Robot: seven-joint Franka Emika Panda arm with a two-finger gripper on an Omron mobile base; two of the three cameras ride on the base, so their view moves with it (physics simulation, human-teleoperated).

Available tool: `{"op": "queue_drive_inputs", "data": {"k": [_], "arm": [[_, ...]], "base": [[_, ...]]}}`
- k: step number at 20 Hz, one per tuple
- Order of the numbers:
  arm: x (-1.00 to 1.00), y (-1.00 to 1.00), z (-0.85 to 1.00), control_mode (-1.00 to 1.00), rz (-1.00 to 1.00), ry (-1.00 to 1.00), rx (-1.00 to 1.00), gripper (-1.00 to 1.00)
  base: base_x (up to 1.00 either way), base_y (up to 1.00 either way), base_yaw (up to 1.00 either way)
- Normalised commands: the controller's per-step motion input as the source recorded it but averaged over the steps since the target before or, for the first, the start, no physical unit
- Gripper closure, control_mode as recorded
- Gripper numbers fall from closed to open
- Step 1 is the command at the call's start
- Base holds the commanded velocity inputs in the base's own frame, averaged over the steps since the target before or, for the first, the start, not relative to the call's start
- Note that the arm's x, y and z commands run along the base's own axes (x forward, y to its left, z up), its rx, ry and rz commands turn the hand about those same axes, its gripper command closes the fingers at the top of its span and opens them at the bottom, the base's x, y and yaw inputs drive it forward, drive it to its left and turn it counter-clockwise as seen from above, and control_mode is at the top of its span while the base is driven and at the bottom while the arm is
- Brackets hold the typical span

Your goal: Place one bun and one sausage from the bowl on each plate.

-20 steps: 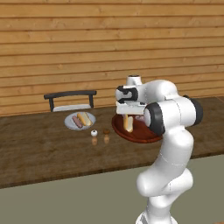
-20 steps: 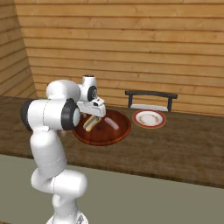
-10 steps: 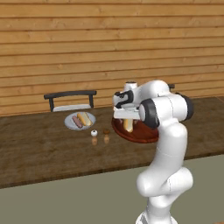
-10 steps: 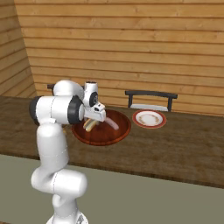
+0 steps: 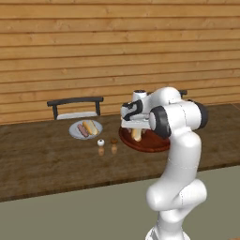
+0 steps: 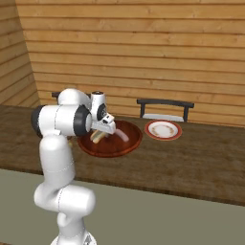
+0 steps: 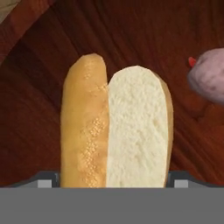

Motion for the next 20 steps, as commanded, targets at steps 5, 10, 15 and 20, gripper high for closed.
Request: {"op": "queue_drive_inputs", "data": {"k": [5,10,15,20], "arm": [[-0.06,-0.09,0.01,-1.00,0.00,-0.06,0.00,1.00],[-0.54,-0.93,0.77,-1.00,-0.06,-0.24,0.00,1.00],[-0.07,-1.00,0.99,-1.00,-0.15,-0.06,0.00,1.00],[0.68,-1.00,0.64,-1.00,-0.26,0.05,0.07,1.00]], "base": [[0.00,0.00,0.00],[0.00,0.00,0.00],[0.00,0.00,0.00],[0.00,0.00,0.00]]}}
